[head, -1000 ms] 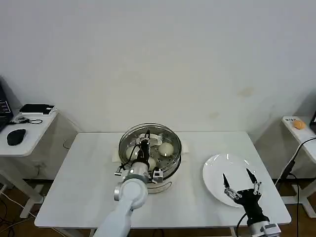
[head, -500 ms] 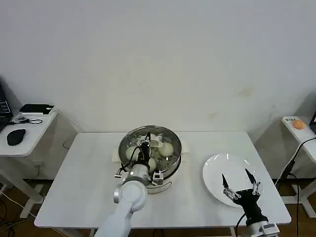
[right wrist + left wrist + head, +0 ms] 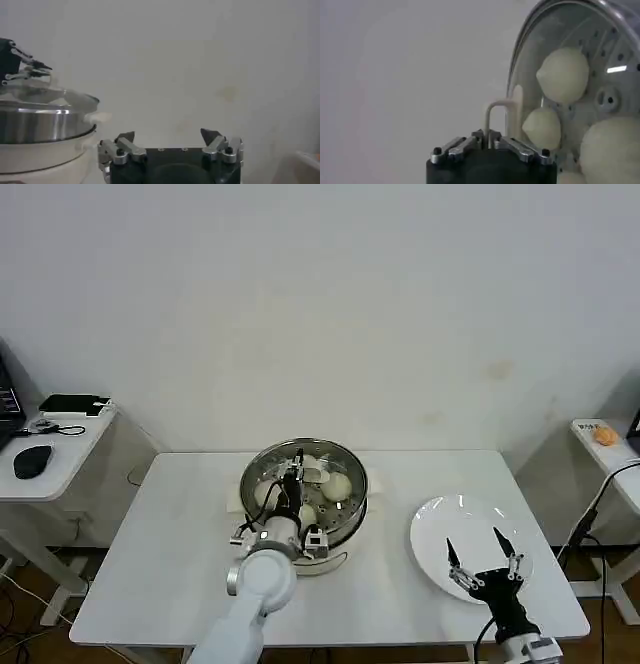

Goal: Take steamed baozi put them in steamer then cover it.

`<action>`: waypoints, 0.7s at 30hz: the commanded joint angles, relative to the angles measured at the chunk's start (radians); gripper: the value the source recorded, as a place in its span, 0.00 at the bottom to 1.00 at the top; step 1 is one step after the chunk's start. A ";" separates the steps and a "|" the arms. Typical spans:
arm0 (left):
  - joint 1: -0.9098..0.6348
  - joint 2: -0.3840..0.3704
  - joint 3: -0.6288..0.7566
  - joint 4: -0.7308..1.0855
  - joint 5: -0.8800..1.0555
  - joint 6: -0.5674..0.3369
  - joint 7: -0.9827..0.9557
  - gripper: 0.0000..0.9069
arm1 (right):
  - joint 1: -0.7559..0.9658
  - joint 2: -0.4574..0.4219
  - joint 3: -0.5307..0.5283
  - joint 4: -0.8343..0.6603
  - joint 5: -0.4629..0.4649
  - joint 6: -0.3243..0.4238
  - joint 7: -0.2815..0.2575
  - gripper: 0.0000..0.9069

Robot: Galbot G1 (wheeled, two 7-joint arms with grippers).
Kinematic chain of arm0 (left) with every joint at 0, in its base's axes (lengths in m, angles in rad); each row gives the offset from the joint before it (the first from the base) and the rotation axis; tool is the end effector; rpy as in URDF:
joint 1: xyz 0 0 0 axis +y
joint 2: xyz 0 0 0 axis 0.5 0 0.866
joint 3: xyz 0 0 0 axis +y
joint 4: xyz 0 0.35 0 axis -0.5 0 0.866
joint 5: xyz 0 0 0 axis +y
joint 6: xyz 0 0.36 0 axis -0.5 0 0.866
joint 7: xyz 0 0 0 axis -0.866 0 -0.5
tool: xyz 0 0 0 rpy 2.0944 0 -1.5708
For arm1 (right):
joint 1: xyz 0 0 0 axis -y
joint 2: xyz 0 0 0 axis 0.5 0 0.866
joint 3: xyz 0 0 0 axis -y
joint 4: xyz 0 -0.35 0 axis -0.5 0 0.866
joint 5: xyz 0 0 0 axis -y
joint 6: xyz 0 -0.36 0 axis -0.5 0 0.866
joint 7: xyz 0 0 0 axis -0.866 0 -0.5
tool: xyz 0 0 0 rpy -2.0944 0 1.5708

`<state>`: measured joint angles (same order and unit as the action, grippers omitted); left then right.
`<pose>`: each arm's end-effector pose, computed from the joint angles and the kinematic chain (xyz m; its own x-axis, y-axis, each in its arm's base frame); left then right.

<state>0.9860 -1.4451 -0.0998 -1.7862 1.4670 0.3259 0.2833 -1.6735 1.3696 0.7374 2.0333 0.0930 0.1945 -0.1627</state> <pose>0.3376 -0.1092 -0.2689 -0.9900 0.1256 0.0646 0.0682 0.0245 0.9974 0.1543 -0.1048 -0.3238 -0.9946 -0.0993 -0.0307 -0.0912 0.9754 -0.2007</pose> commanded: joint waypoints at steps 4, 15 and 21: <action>0.080 0.059 -0.011 -0.153 -0.060 -0.010 -0.015 1.00 | -0.002 0.003 -0.007 -0.001 -0.008 0.002 0.002 1.00; 0.257 0.175 -0.082 -0.391 -0.249 -0.076 -0.057 1.00 | -0.016 -0.001 -0.026 -0.005 -0.012 0.002 0.007 1.00; 0.411 0.245 -0.230 -0.402 -0.975 -0.173 -0.311 1.00 | -0.027 -0.005 -0.054 -0.008 0.015 -0.005 0.022 1.00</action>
<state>1.1763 -1.3091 -0.1669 -2.0659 1.2665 0.2661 0.2200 -1.6943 1.3634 0.7069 2.0246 0.0900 0.1925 -0.1487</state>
